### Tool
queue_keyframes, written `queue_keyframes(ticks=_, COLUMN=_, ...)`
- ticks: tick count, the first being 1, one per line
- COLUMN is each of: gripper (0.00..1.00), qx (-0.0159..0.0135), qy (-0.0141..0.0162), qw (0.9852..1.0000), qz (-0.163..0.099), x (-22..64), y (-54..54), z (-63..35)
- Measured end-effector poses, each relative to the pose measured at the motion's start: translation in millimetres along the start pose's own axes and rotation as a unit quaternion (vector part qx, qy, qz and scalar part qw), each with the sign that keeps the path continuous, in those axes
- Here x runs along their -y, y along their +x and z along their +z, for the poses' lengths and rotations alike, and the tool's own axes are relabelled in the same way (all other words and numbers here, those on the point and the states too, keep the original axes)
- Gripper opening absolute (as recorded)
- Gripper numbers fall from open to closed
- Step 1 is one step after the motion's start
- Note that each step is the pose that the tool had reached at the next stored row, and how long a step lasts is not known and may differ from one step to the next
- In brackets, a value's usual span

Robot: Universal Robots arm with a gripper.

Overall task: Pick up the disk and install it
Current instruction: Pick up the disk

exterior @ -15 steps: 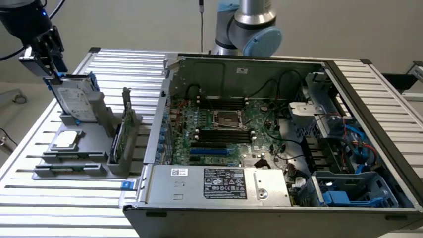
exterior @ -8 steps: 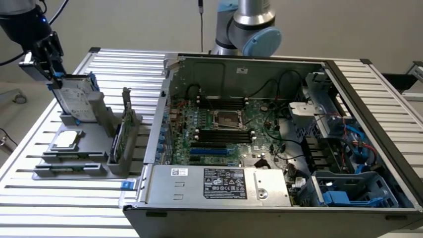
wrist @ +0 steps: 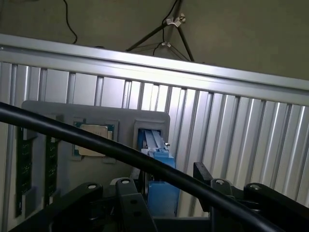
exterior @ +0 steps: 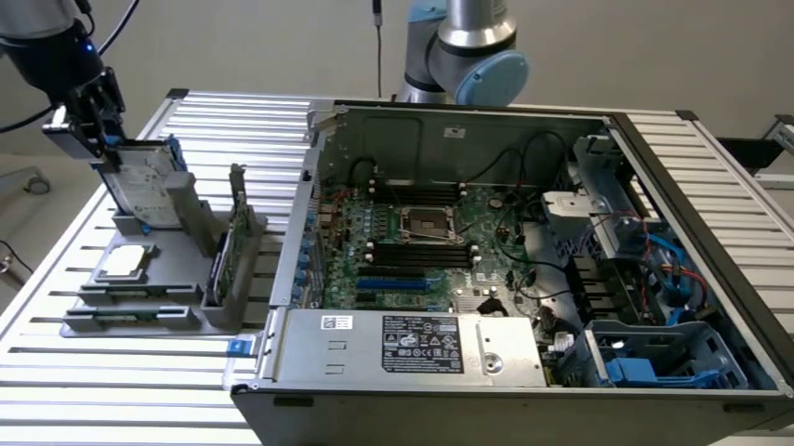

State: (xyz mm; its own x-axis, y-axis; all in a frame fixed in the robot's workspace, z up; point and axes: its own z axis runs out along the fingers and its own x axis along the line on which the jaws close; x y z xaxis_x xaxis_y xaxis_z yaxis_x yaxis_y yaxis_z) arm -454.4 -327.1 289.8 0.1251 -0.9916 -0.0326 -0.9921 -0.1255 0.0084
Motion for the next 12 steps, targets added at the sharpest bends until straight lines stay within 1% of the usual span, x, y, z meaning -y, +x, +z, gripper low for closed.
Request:
queue_keyframes(ticks=3, gripper=0.54, qx=0.0001, qy=0.0002, qw=1.0, qz=0.004, x=0.6, y=0.1, z=1.0)
queue_keyframes(ticks=10, gripper=0.54, qx=-0.0002, qy=0.0001, qw=1.0, qz=0.004, x=0.6, y=0.2, z=2.4)
queue_keyframes(ticks=11, gripper=0.52, qx=-0.0003, qy=0.0, qw=1.0, qz=0.004, x=0.6, y=0.2, z=2.4)
queue_keyframes(ticks=12, gripper=0.52, qx=-0.0003, qy=0.0001, qw=1.0, qz=0.004, x=0.6, y=0.2, z=2.4)
